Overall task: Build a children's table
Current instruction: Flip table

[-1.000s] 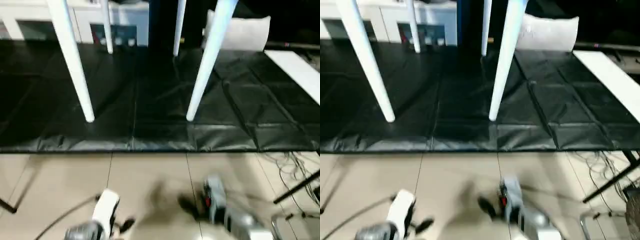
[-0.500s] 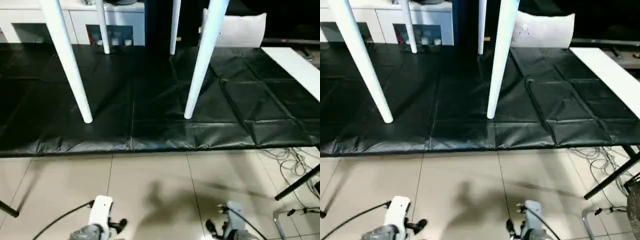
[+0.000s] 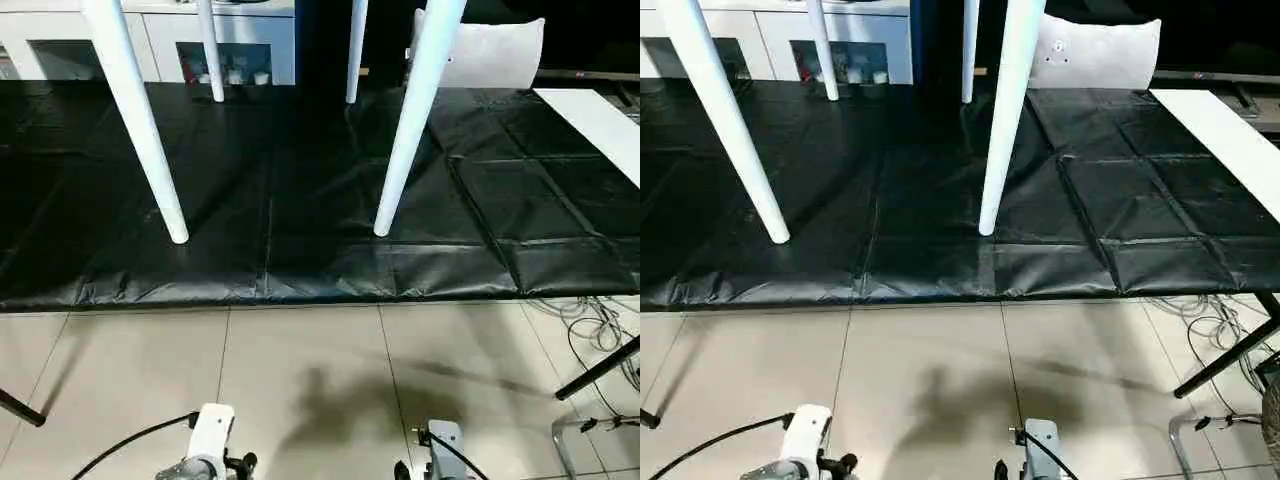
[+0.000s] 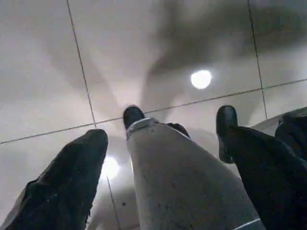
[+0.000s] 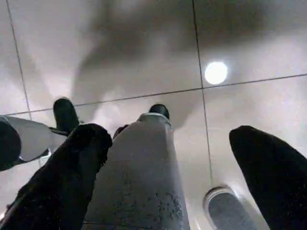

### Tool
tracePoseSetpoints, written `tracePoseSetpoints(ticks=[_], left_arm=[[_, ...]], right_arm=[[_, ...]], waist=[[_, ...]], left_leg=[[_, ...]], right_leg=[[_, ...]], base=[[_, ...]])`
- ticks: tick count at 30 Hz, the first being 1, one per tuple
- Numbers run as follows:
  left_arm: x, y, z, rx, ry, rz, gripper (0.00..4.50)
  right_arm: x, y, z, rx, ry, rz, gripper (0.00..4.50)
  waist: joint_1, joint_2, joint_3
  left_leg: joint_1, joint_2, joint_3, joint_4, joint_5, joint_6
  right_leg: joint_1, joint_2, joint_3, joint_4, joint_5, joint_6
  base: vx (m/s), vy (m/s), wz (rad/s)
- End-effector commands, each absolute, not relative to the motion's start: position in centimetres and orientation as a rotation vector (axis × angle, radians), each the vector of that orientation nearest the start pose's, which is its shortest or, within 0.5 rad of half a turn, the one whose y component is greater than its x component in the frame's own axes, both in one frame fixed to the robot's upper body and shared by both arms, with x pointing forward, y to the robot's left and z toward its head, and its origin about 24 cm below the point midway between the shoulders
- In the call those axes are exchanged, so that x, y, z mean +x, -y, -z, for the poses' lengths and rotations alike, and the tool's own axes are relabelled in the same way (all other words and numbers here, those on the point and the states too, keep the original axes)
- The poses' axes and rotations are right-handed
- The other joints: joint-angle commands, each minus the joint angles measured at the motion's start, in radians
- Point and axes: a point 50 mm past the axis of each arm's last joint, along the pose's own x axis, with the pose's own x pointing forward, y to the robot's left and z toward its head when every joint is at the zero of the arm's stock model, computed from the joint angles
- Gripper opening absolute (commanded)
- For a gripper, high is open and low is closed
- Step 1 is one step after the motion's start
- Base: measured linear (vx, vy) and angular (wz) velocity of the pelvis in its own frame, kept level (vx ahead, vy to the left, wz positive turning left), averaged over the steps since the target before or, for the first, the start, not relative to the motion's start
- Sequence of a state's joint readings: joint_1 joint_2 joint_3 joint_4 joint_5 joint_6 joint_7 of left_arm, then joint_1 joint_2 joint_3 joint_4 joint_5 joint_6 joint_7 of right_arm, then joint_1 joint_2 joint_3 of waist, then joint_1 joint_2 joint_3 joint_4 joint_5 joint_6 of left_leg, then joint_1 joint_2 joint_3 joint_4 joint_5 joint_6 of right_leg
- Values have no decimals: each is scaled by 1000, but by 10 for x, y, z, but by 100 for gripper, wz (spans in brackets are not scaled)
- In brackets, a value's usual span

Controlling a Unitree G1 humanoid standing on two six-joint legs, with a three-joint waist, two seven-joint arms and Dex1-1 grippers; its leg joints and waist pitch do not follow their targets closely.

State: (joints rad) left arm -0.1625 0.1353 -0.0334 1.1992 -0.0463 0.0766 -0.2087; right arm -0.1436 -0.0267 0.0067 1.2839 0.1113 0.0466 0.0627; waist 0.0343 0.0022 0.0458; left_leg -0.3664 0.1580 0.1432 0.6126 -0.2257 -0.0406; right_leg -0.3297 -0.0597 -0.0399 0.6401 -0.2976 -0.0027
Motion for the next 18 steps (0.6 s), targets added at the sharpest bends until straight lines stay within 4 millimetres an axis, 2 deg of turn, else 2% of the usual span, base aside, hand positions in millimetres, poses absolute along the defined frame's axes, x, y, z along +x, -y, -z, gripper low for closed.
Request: tracePoseSetpoints(ticks=[1, 5, 10, 18], left_arm=[[155, -187, 150, -6, -1116, 118, 446], [155, -187, 150, -6, -1116, 118, 446], [155, -187, 150, -6, -1116, 118, 446], [155, -187, 150, -6, -1116, 118, 446]], right_arm=[[113, 151, 169, 80, -1259, -7, 450], [113, 151, 169, 80, -1259, -7, 450], [113, 151, 169, 80, -1259, -7, 450], [113, 151, 169, 80, -1259, -7, 450]], waist=[[0, 12, -35], [0, 13, -32], [0, 13, -33], [0, 13, -30]], left_leg=[[5, 93, -27, -92, -138, 101], [6, 96, -26, -98, -170, 85], [5, 96, -24, -96, -146, 86], [6, 97, -22, -100, -172, 73]], right_leg=[[18, -116, 53, -74, 205, -299], [16, -115, 54, -78, 159, -298], [16, -115, 54, -77, 176, -295], [14, -116, 56, -81, 146, -293]], base=[[0, 0, 0], [0, 0, 0], [0, 0, 0], [0, 0, 0]])
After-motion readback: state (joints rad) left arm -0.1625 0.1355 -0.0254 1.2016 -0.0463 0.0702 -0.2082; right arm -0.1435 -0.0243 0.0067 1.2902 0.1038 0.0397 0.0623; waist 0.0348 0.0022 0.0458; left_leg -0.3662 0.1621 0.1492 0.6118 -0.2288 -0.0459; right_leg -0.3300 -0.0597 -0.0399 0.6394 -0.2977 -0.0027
